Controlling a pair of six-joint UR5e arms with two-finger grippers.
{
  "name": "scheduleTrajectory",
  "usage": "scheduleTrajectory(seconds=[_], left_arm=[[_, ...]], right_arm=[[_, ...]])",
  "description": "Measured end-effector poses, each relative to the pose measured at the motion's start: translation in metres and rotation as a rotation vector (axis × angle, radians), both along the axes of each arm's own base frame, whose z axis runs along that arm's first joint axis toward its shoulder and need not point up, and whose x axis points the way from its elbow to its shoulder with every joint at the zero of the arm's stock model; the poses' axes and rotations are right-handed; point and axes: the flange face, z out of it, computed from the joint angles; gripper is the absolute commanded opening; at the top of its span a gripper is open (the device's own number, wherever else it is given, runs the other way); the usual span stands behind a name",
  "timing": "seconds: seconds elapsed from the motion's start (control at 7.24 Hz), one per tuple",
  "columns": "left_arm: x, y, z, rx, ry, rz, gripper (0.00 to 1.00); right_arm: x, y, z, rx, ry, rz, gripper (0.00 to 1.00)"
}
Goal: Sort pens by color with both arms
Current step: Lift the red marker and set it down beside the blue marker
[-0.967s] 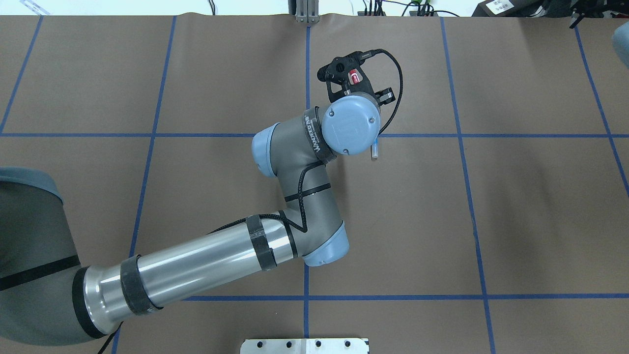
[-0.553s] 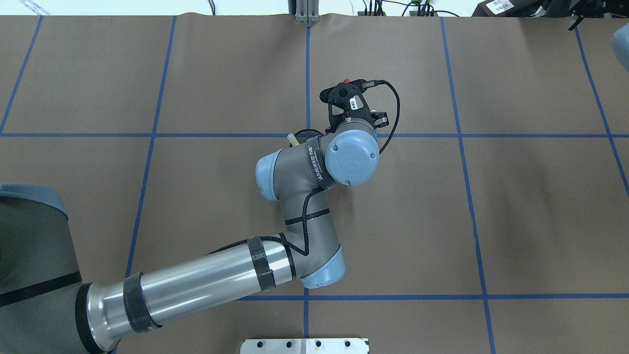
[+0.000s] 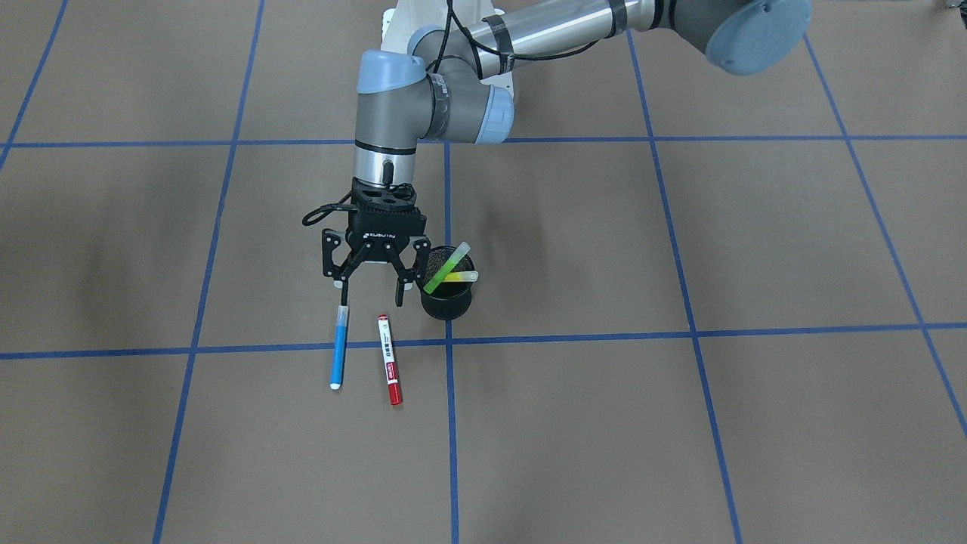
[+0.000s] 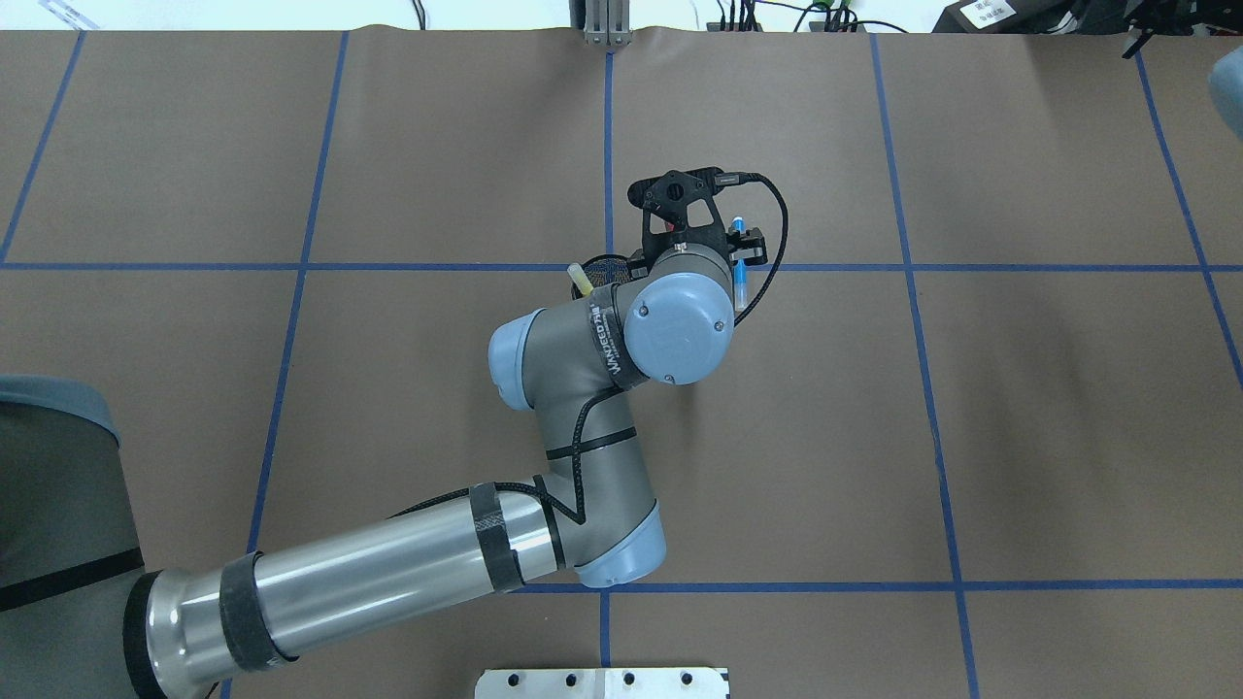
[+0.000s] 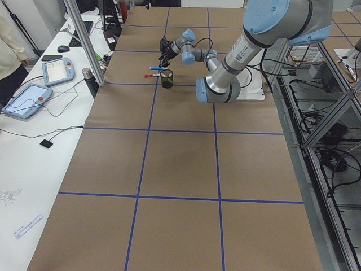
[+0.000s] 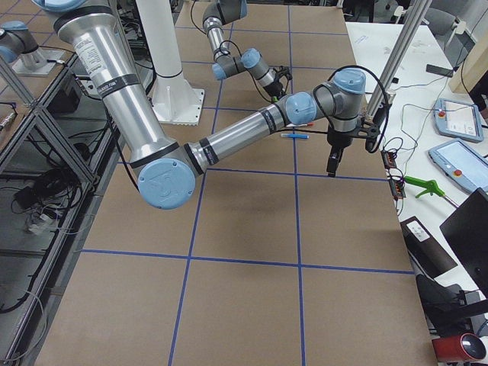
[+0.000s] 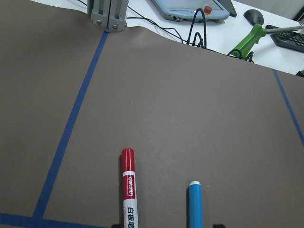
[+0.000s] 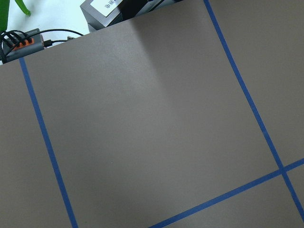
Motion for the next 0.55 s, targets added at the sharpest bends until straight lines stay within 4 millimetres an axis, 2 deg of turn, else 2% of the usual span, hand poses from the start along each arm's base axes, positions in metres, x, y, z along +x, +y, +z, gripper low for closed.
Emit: scheduleTrajectory(seconds=[0.28, 0.41, 0.55], left_arm=[[-0.037, 0.011, -0.021, 0.028, 0.023, 0.029, 0.99], [-0.068, 0.014, -0.028, 0.014, 0.023, 0.057, 0.99], [-0.111, 0.015, -0.019, -0.013, 0.012, 0.096, 0.99]], right_arm=[[-0.001, 0.001, 0.0, -0.003, -0.006, -0.002, 0.99], [-0.001, 0.001, 0.0, -0.005, -0.01, -0.002, 0.99], [-0.001, 0.001, -0.001, -0.006, -0.012, -0.001, 0.99]])
